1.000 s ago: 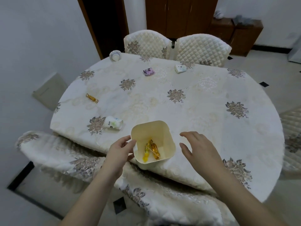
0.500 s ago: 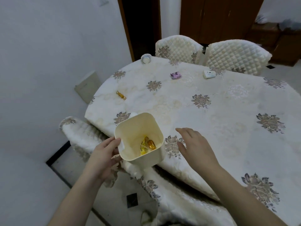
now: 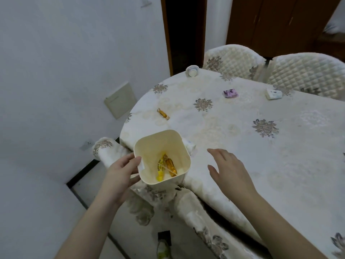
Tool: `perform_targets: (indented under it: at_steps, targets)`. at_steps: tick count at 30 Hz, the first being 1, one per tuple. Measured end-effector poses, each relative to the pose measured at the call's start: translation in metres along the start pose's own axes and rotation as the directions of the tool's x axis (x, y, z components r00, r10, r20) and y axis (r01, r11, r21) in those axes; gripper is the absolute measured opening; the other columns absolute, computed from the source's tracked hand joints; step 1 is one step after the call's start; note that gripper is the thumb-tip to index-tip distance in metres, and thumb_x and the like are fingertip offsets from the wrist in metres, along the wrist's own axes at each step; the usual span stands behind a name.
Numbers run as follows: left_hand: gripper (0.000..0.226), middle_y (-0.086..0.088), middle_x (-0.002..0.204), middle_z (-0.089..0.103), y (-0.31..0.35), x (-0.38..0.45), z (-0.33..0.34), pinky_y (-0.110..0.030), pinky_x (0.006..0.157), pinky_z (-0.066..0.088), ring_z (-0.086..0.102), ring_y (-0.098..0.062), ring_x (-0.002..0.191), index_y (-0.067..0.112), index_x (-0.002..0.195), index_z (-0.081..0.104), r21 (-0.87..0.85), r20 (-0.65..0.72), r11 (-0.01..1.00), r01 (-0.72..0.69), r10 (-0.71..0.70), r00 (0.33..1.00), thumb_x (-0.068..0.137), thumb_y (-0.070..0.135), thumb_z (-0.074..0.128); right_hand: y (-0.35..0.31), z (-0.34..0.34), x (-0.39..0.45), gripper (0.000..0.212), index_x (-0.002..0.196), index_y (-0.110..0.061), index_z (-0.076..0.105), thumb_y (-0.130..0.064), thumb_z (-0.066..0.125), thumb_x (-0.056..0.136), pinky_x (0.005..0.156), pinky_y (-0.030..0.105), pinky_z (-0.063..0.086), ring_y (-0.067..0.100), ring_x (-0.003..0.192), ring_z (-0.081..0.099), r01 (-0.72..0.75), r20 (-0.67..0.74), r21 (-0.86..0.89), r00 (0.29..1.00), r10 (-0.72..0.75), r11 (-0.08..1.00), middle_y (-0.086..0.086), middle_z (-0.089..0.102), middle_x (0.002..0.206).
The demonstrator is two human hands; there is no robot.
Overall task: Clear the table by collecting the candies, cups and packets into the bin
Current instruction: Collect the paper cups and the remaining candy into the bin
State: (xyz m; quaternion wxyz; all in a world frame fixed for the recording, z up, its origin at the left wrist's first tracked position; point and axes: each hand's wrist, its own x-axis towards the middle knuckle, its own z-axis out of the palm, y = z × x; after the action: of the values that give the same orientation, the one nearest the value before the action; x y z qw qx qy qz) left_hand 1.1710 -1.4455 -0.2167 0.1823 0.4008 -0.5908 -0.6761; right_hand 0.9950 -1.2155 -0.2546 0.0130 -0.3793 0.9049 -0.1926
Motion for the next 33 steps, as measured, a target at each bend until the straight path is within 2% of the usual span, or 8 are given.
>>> perform_targets:
  at_steps: [5, 9, 14, 20, 24, 26, 29, 33]
  targets:
    - [0.020, -0.005, 0.089, 0.077, 0.007, 0.059, -0.026, -0.026, 0.061, 0.059, 0.069, -0.017, 0.075, 0.011, 0.111, 0.072, -0.015, 0.080, 0.997, 0.073, -0.072, 0.994, 0.097, 0.020, 0.060, -0.032, 0.029, 0.033, 0.048, 0.141, -0.024, 0.038, -0.030, 0.049, 0.095, 0.094, 0.034, 0.040, 0.021, 0.119, 0.047, -0.083, 0.025, -0.002, 0.996, 0.083, 0.997, -0.003, 0.047, 0.138]
    - [0.022, -0.011, 0.094, 0.074, 0.013, 0.099, -0.044, -0.023, 0.059, 0.058, 0.064, -0.023, 0.081, 0.014, 0.115, 0.071, -0.025, 0.137, 0.996, 0.083, -0.078, 0.988, 0.096, 0.020, 0.061, -0.054, 0.046, 0.062, 0.048, 0.140, -0.023, 0.039, -0.030, 0.051, 0.094, 0.094, 0.033, 0.040, 0.021, 0.119, 0.048, -0.125, 0.030, -0.029, 0.992, 0.125, 0.992, -0.001, 0.048, 0.137]
    - [0.029, -0.010, 0.092, 0.074, 0.020, 0.141, -0.060, -0.020, 0.055, 0.056, 0.070, -0.009, 0.064, 0.011, 0.124, 0.066, 0.001, 0.170, 0.997, 0.071, -0.070, 0.983, 0.096, 0.017, 0.062, -0.072, 0.065, 0.093, 0.049, 0.140, -0.023, 0.038, -0.029, 0.051, 0.094, 0.095, 0.035, 0.041, 0.022, 0.118, 0.048, -0.199, 0.028, -0.051, 0.979, 0.201, 0.979, -0.001, 0.049, 0.136]
    - [0.031, -0.027, 0.115, 0.069, 0.021, 0.175, -0.068, -0.033, 0.072, 0.057, 0.066, -0.024, 0.084, 0.012, 0.128, 0.065, 0.041, 0.146, 0.996, 0.079, -0.084, 0.986, 0.097, 0.016, 0.062, -0.073, 0.090, 0.119, 0.051, 0.141, -0.022, 0.036, -0.030, 0.051, 0.093, 0.093, 0.035, 0.042, 0.023, 0.117, 0.049, -0.244, 0.071, -0.091, 0.966, 0.250, 0.966, 0.000, 0.047, 0.137]
    - [0.034, -0.024, 0.112, 0.071, 0.018, 0.188, -0.065, -0.022, 0.060, 0.059, 0.068, -0.020, 0.081, 0.010, 0.131, 0.062, 0.020, 0.121, 0.994, 0.104, -0.105, 0.987, 0.097, 0.015, 0.061, -0.058, 0.111, 0.136, 0.056, 0.142, -0.020, 0.035, -0.030, 0.054, 0.091, 0.093, 0.036, 0.042, 0.024, 0.119, 0.049, -0.246, 0.100, -0.102, 0.961, 0.256, 0.964, 0.001, 0.046, 0.140]
    - [0.033, -0.015, 0.099, 0.074, 0.015, 0.191, -0.063, -0.019, 0.056, 0.057, 0.070, -0.015, 0.073, 0.009, 0.130, 0.062, -0.003, 0.087, 0.994, 0.108, -0.107, 0.990, 0.097, 0.015, 0.061, -0.050, 0.124, 0.146, 0.058, 0.143, -0.020, 0.034, -0.029, 0.055, 0.090, 0.095, 0.036, 0.041, 0.024, 0.121, 0.047, -0.243, 0.121, -0.110, 0.959, 0.256, 0.964, 0.002, 0.044, 0.142]
    - [0.029, -0.006, 0.089, 0.074, 0.013, 0.191, -0.062, -0.020, 0.055, 0.058, 0.071, -0.010, 0.064, 0.010, 0.127, 0.064, -0.026, 0.025, 0.994, 0.107, -0.107, 0.994, 0.098, 0.015, 0.059, -0.042, 0.145, 0.158, 0.063, 0.144, -0.019, 0.030, -0.025, 0.055, 0.086, 0.098, 0.037, 0.039, 0.024, 0.124, 0.044, -0.236, 0.176, -0.118, 0.951, 0.255, 0.964, 0.003, 0.040, 0.144]
    - [0.022, 0.003, 0.086, 0.076, 0.011, 0.189, -0.066, -0.024, 0.060, 0.059, 0.072, -0.008, 0.066, 0.014, 0.119, 0.067, 0.015, -0.023, 0.995, 0.096, -0.096, 0.995, 0.098, 0.015, 0.060, -0.028, 0.169, 0.171, 0.069, 0.144, -0.020, 0.027, -0.023, 0.058, 0.083, 0.098, 0.037, 0.038, 0.025, 0.124, 0.043, -0.201, 0.246, -0.147, 0.941, 0.232, 0.969, 0.003, 0.039, 0.143]
